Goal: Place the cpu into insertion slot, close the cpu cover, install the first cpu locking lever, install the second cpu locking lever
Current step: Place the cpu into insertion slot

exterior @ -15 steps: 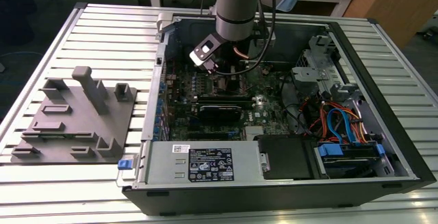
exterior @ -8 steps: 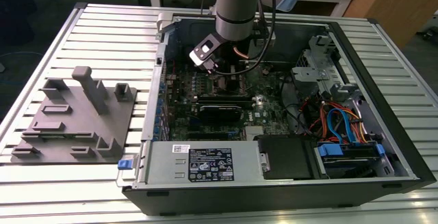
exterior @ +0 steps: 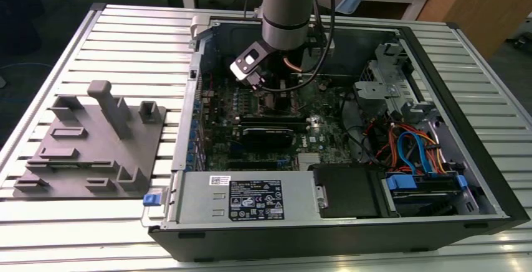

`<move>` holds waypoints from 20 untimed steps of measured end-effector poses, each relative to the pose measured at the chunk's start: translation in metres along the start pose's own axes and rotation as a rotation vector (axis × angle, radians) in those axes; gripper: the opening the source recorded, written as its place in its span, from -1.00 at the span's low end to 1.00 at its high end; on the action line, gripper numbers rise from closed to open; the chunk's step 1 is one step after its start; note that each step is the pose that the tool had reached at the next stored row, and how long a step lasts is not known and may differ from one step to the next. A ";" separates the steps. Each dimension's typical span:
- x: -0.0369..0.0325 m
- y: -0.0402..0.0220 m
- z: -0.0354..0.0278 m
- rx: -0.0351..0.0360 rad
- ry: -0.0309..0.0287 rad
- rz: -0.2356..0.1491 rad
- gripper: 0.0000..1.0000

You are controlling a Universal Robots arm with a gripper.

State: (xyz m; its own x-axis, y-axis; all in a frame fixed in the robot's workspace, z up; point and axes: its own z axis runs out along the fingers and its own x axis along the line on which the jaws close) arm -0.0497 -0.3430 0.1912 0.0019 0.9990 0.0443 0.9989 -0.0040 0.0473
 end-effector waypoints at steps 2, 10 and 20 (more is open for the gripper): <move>-0.0002 0.0000 0.0001 0.0000 -0.0002 0.000 0.08; -0.0005 -0.0008 0.0019 0.0002 -0.0004 0.000 0.08; -0.0004 -0.0003 0.0022 0.0001 0.0000 0.001 0.08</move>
State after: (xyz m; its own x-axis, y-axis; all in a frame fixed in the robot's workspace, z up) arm -0.0500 -0.3433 0.1890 0.0026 0.9990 0.0443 0.9989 -0.0047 0.0472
